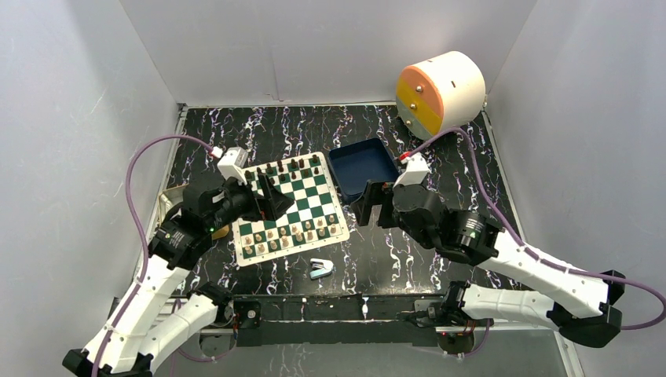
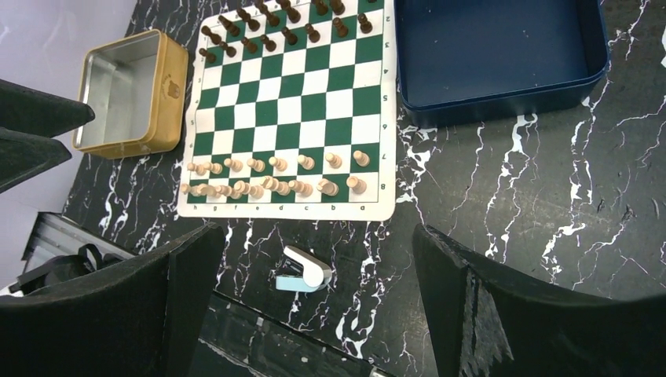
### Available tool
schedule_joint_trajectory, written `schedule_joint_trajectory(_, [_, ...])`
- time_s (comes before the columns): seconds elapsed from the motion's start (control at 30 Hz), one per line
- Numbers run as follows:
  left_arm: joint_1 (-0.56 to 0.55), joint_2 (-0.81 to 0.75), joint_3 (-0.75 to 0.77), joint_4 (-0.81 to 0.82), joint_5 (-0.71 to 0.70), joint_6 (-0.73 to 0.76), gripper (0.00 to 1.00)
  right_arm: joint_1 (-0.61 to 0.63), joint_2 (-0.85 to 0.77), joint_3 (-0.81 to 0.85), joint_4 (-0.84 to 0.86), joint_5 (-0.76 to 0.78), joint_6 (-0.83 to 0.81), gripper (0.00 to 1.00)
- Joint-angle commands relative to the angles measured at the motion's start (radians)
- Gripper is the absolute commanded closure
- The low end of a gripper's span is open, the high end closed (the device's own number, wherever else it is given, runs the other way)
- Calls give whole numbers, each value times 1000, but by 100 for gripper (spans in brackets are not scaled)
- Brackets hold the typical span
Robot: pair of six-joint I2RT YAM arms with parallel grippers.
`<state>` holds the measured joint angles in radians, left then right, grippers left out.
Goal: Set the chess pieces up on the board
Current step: Reset both arms
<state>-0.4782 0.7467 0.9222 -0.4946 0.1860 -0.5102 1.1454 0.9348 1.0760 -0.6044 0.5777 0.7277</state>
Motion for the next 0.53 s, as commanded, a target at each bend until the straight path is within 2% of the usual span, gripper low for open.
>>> schedule_joint_trajectory(0.0, [0, -32, -17, 95, 49, -2, 5, 1, -47, -12, 32, 31, 16, 1])
schedule_joint_trajectory(0.5, [0, -101, -56, 163, -7, 7, 5, 2, -115, -47, 95, 24, 29, 1])
